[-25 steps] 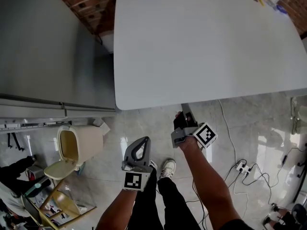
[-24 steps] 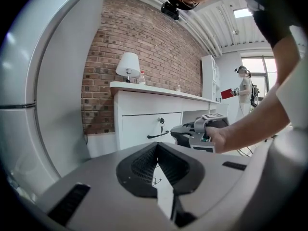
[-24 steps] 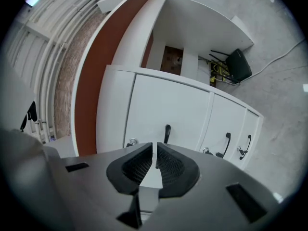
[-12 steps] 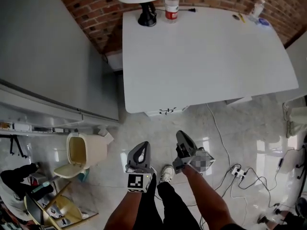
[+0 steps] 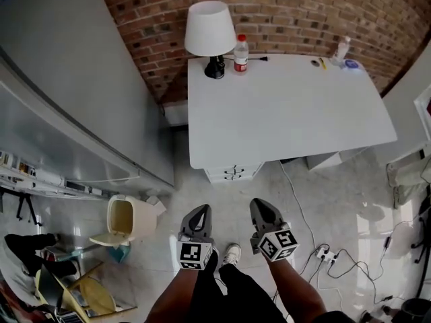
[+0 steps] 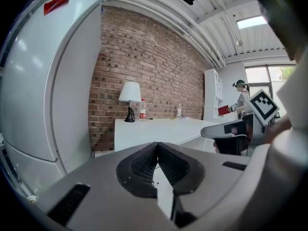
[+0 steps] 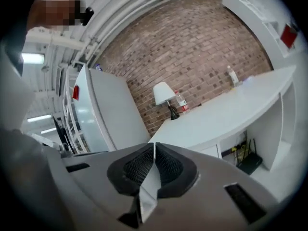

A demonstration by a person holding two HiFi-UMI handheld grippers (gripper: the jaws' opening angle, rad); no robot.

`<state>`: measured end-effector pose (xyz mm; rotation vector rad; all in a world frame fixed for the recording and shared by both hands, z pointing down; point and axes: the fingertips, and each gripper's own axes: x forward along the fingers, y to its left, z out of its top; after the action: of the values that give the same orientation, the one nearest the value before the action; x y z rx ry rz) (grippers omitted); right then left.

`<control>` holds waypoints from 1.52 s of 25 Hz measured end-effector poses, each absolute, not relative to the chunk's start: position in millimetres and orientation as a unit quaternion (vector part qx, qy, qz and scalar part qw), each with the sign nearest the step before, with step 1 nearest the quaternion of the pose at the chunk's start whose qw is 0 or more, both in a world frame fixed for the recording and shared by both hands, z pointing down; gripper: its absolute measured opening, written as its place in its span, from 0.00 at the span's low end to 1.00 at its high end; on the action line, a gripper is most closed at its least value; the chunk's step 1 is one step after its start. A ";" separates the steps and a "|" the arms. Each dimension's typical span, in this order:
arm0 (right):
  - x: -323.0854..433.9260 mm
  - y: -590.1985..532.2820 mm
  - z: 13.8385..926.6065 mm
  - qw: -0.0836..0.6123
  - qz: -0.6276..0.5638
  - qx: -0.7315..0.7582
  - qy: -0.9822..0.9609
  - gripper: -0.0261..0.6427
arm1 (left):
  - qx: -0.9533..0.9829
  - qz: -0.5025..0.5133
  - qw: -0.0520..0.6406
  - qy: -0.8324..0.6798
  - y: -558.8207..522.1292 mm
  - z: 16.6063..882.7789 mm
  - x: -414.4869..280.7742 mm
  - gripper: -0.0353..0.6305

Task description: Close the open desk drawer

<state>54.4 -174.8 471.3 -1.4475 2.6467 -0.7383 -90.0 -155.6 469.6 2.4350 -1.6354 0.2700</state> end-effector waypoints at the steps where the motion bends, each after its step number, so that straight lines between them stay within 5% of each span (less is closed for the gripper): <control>1: 54.2 -173.5 460.7 0.003 -0.213 -0.469 0.857 0.09 | 0.821 0.087 0.096 -0.556 -153.9 459.5 -90.5 0.06; 11: 44.7 -136.2 375.0 -0.053 -0.076 -0.476 0.875 0.09 | 0.819 0.060 0.068 -0.567 -118.0 374.1 -109.0 0.06; 21: 36.2 -114.2 336.3 -0.039 -0.044 -0.475 0.878 0.09 | 0.825 0.067 0.009 -0.561 -102.5 329.8 -93.8 0.06; 38: 24.4 -111.6 322.2 -0.035 -0.028 -0.471 0.881 0.08 | 0.828 0.055 0.006 -0.558 -96.1 322.4 -92.6 0.06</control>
<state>24.4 -111.6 322.2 -1.5140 2.8307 -0.0892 -92.6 -96.1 322.4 2.5925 -1.7453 0.1720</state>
